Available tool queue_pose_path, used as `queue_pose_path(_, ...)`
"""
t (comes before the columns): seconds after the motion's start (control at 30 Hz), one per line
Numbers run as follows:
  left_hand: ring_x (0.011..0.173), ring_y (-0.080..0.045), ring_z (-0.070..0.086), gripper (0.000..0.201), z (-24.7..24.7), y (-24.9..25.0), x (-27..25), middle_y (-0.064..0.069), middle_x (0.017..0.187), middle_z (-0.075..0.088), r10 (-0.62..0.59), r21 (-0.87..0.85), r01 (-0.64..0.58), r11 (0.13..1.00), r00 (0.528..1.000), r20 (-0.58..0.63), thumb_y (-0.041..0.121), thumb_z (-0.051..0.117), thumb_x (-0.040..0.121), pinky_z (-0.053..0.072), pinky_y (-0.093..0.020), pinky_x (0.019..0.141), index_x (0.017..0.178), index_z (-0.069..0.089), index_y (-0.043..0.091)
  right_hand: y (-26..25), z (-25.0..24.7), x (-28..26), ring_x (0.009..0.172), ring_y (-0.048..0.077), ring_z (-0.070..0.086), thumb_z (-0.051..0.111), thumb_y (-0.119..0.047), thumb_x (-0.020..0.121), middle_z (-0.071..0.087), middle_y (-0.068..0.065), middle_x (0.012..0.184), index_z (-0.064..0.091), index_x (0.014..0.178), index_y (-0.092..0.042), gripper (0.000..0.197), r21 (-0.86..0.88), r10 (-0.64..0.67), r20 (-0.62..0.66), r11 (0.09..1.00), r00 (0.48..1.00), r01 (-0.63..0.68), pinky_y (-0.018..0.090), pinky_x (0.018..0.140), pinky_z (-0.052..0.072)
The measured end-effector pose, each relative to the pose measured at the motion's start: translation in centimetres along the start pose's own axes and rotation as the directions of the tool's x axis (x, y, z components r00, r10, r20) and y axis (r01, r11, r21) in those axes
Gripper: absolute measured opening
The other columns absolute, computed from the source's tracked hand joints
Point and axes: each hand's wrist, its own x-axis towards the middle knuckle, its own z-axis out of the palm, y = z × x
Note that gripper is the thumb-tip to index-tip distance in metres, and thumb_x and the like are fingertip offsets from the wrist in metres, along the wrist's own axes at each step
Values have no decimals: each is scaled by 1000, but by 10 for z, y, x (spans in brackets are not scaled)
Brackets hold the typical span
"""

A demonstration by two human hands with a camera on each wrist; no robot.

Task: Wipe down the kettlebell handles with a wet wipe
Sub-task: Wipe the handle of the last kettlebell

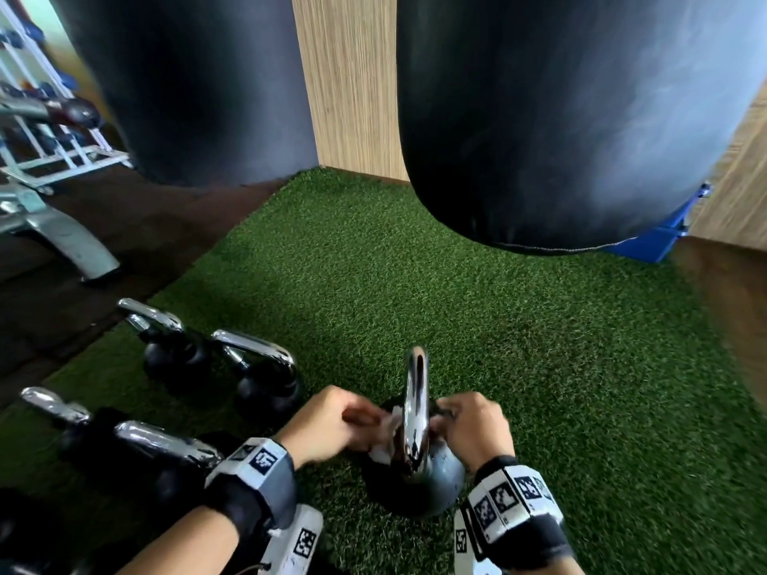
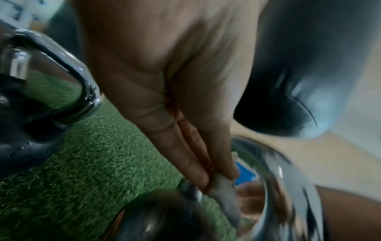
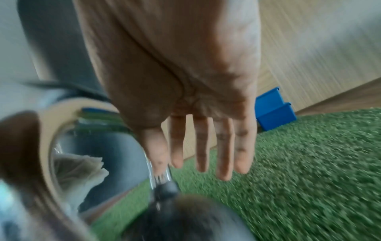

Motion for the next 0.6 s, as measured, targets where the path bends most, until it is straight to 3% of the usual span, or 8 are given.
queue_pose_path(0.1, 103, -21, 75, 28, -21, 17, -2, -6, 109, 79, 44, -267, -44, 963, 999, -6, 27, 82, 78, 61, -29, 86, 106, 81, 24, -25, -20, -1, 80, 2, 64, 74, -8, 86, 69, -13, 102, 71, 101, -37, 33, 292, -205, -220, 919, 954, 265, 30, 75, 60)
queue_pose_path(0.13, 106, -23, 74, 30, -26, 22, -2, -8, 112, 77, 58, -318, -55, 946, 998, 0, 24, 81, 80, 60, -29, 87, 109, 79, 19, -33, -29, -5, 78, 1, 64, 76, -14, 84, 67, -18, 96, 69, 98, -45, 35, 331, -292, -235, 873, 927, 358, 28, 73, 57)
queue_pose_path(0.2, 110, -26, 72, 31, -33, 32, -1, -12, 117, 75, 85, -378, -71, 923, 996, 20, 21, 80, 83, 60, -30, 90, 112, 78, 13, -50, -46, -18, 84, -1, 66, 80, -37, 77, 71, -20, 99, 71, 103, -50, 30, 365, -432, -126, 817, 893, 446, 21, 74, 54)
queue_pose_path(0.27, 110, -26, 72, 30, -34, 42, -1, -12, 117, 75, 98, -400, -75, 914, 995, 36, 21, 80, 82, 60, -31, 89, 111, 78, 12, -61, -56, -31, 103, -6, 66, 84, -46, 70, 70, -28, 111, 73, 112, -45, 43, 372, -471, 11, 821, 882, 434, 16, 90, 53)
queue_pose_path(0.33, 106, -23, 73, 29, -31, 49, 1, -10, 112, 76, 102, -419, -84, 904, 995, 22, 23, 83, 78, 60, -31, 86, 105, 79, 14, -67, -63, -39, 112, -11, 61, 89, -32, 70, 70, -27, 112, 75, 115, -33, 47, 391, -445, 33, 830, 895, 398, 13, 102, 46)
queue_pose_path(0.4, 100, -20, 74, 33, -26, 51, 3, -9, 103, 77, 80, -463, -83, 882, 996, -26, 25, 89, 70, 61, -32, 83, 99, 77, 14, -72, -67, -42, 103, -11, 66, 89, -19, 71, 72, -17, 114, 76, 114, -21, 45, 434, -419, 12, 820, 908, 373, 14, 98, 50)
queue_pose_path(0.47, 93, -20, 74, 44, -19, 50, 7, -10, 95, 76, 55, -505, -93, 858, 994, -89, 25, 93, 62, 62, -33, 79, 97, 70, 11, -74, -68, -44, 93, -2, 72, 89, -13, 71, 76, -7, 109, 77, 112, -17, 43, 456, -396, -11, 815, 918, 357, 21, 91, 57)
queue_pose_path(0.6, 80, -18, 74, 54, -4, 49, 17, -9, 84, 74, -1, -526, -110, 844, 978, -207, 29, 95, 51, 62, -29, 69, 92, 64, 11, -71, -64, -45, 83, 1, 74, 89, -11, 72, 76, -19, 90, 77, 100, -33, 37, 471, -390, -126, 786, 912, 401, 23, 82, 60)
